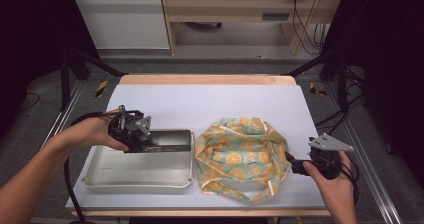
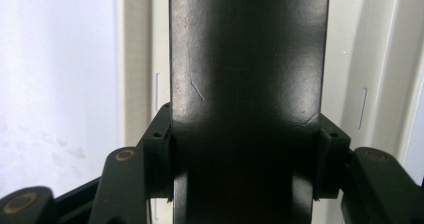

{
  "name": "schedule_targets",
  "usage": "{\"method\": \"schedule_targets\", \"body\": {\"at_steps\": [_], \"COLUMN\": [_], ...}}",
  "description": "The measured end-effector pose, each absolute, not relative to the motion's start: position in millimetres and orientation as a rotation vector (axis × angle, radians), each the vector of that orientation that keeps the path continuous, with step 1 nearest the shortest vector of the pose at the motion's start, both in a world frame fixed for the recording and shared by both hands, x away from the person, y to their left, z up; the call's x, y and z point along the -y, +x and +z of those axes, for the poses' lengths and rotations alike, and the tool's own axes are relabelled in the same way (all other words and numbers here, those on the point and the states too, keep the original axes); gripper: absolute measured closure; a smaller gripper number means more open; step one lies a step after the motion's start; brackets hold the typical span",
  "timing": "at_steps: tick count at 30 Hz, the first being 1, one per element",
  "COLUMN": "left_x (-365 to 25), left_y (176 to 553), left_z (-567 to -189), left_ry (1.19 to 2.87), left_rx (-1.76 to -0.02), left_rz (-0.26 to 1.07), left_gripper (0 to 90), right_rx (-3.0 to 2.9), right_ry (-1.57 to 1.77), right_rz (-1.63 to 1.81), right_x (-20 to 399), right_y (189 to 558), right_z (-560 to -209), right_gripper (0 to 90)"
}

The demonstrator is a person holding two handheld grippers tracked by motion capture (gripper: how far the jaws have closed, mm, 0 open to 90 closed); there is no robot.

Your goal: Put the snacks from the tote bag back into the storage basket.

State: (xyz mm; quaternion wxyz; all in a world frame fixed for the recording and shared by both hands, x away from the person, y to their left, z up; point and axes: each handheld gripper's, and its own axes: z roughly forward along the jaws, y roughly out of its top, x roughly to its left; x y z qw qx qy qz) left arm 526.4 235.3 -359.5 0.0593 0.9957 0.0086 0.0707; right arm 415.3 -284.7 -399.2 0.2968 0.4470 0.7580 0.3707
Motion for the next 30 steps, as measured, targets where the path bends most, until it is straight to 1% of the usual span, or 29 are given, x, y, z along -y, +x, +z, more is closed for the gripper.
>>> {"method": "schedule_targets", "body": {"at_steps": [8, 16, 22, 30], "left_x": [-240.4, -242.7, -240.6, -240.1], "left_y": [524.5, 523.6, 523.4, 521.0], "left_z": [-369.9, -377.7, -379.9, -384.0], "left_ry": [3.007, 3.002, 3.002, 3.001], "left_rx": [-0.031, -0.029, 0.007, 0.004], "left_rz": [0.191, 0.158, 0.158, 0.142], "left_gripper": [43.1, 43.1, 43.1, 43.1], "right_rx": [-2.038, -2.03, -2.027, -2.026], "right_ry": [1.197, 1.204, 1.205, 1.21], "right_rz": [0.98, 0.979, 0.977, 0.979], "right_x": [283.6, 286.0, 289.6, 290.9], "right_y": [417.4, 415.5, 414.2, 413.1], "right_z": [-409.3, -410.9, -410.4, -410.6], "right_gripper": [7.7, 7.8, 7.9, 7.9]}}
